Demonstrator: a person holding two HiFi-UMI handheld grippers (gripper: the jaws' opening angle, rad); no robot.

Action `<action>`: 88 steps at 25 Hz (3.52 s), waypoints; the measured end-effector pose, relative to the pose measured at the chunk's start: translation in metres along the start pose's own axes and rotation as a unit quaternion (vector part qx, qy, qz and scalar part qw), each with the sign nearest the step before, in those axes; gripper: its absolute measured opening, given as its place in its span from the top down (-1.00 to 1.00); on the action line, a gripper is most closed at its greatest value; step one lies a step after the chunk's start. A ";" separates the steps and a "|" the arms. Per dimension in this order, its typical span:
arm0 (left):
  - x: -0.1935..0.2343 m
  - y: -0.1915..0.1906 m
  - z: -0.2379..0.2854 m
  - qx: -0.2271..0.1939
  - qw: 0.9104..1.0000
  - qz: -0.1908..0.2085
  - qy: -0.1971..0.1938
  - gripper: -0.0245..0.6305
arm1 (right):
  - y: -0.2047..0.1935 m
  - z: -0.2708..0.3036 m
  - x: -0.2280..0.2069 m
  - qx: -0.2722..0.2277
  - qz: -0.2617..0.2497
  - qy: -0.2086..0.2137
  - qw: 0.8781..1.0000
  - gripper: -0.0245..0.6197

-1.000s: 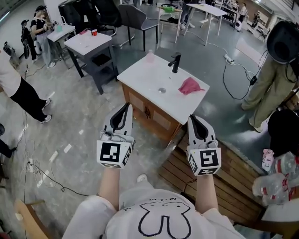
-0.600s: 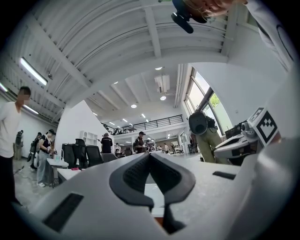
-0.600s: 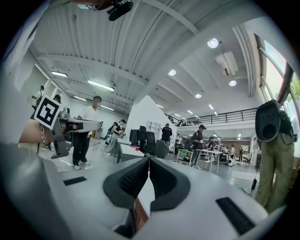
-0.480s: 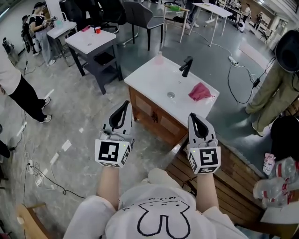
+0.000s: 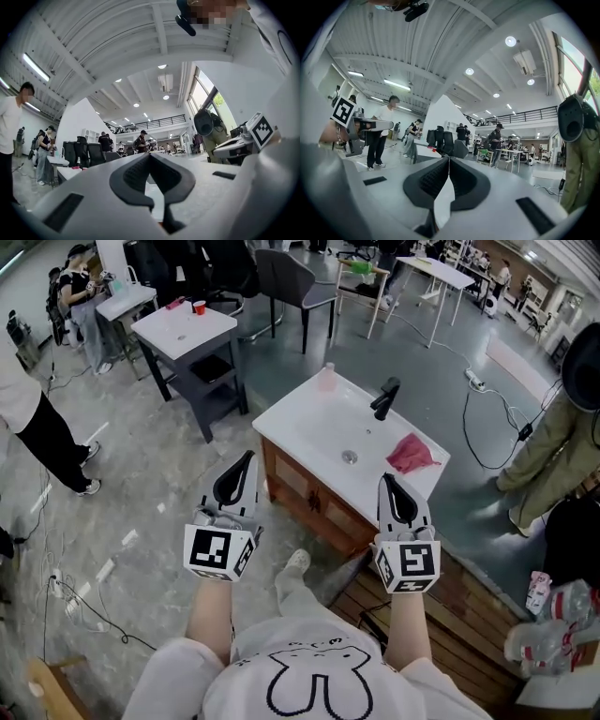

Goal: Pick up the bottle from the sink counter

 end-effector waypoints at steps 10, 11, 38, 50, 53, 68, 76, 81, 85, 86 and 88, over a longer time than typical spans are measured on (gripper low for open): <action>0.054 -0.048 0.124 0.010 0.999 -0.009 -0.042 0.90 | -0.035 0.117 -0.042 0.011 0.026 -0.032 0.999 0.82; 0.059 -0.054 0.138 0.012 0.999 -0.011 -0.051 0.90 | -0.038 0.129 -0.046 0.013 0.028 -0.036 0.999 0.82; 0.105 -0.173 0.346 0.079 0.980 -0.061 -0.174 -0.30 | -0.083 0.249 -0.098 0.076 0.026 -0.129 0.988 0.82; 0.116 -0.235 0.425 0.108 0.952 -0.072 -0.279 -0.29 | -0.103 0.285 -0.083 0.124 0.042 -0.213 0.968 0.82; 0.116 -0.251 0.438 0.115 0.945 -0.069 -0.298 -0.28 | -0.109 0.292 -0.079 0.134 0.042 -0.228 0.964 0.82; 0.093 -0.330 0.492 0.168 0.903 -0.058 -0.391 -0.19 | -0.137 0.316 -0.058 0.173 0.056 -0.286 0.941 0.82; 0.071 -0.367 0.509 0.197 0.890 -0.056 -0.408 -0.16 | -0.150 0.319 -0.057 0.190 0.060 -0.298 0.934 0.82; 0.062 -0.385 0.518 0.206 0.888 -0.049 -0.408 -0.07 | -0.157 0.324 -0.063 0.196 0.058 -0.300 0.932 0.82; 0.056 -0.392 0.521 0.211 0.889 -0.040 -0.405 0.13 | -0.160 0.324 -0.068 0.200 0.058 -0.302 0.930 0.82; 0.056 -0.392 0.522 0.212 0.890 -0.036 -0.403 0.20 | -0.160 0.324 -0.069 0.201 0.057 -0.302 0.930 0.82; 0.055 -0.393 0.522 0.211 0.891 -0.032 -0.401 0.40 | -0.161 0.325 -0.070 0.203 0.056 -0.300 0.930 0.82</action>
Point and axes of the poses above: the fingertips, and each gripper's own axes: z forward along the fingers, x to its left, y out of its top, the point moved 7 cm from there along -z, backward along the fingers, and after that the axes turned 5 degrees about -x, right-handed, at the moved point
